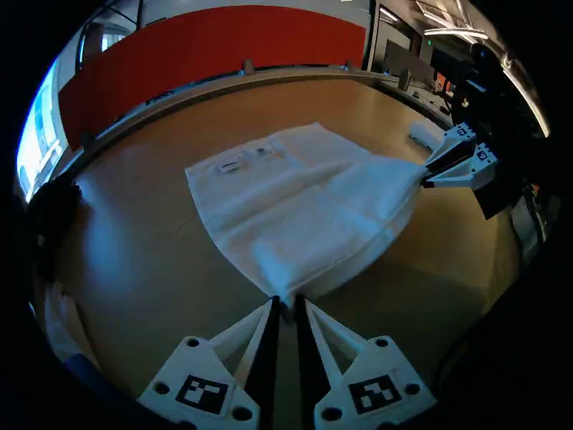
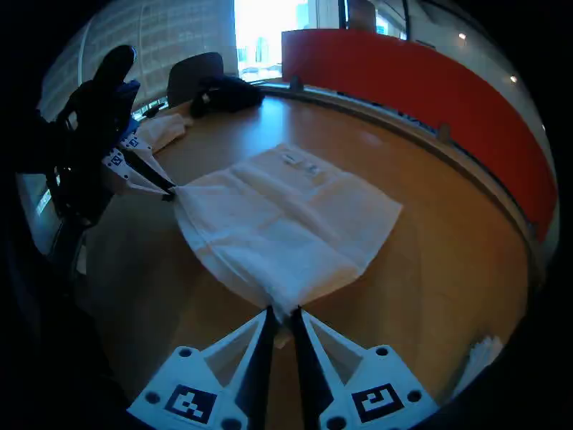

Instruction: Fold towel

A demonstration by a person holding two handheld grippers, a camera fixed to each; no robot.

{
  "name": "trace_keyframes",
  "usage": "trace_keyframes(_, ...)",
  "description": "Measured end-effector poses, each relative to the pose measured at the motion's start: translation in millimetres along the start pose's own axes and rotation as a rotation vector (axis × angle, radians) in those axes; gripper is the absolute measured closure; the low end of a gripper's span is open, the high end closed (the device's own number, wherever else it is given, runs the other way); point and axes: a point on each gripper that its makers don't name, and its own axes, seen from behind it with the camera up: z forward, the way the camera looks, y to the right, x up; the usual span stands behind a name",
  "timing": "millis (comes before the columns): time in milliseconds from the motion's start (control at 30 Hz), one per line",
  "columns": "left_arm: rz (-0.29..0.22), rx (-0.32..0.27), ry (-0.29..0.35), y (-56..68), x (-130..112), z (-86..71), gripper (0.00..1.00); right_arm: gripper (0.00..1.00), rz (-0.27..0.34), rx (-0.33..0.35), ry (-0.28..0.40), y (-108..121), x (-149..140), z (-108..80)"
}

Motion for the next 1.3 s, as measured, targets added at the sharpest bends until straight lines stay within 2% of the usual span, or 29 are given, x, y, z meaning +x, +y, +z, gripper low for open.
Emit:
trace_keyframes(367,-0.039,0.008,0.007,4.6,23,-35.0,0.85,0.81,-0.028,-0.002,0.035,-1,30,-29.8)
trace_keyframes(800,-0.027,-0.001,0.015,13.8,41,-71.2,0.84,0.81,-0.028,0.016,0.019,-11,44,-63.3)
trace_keyframes(967,-0.037,-0.013,0.014,17.9,41,-78.4,0.85,0.81,-0.03,0.021,0.017,-14,45,-69.3)
trace_keyframes(1300,-0.043,-0.018,0.01,20.2,39,-78.2,0.85,0.82,-0.031,0.025,0.011,-15,45,-70.1)
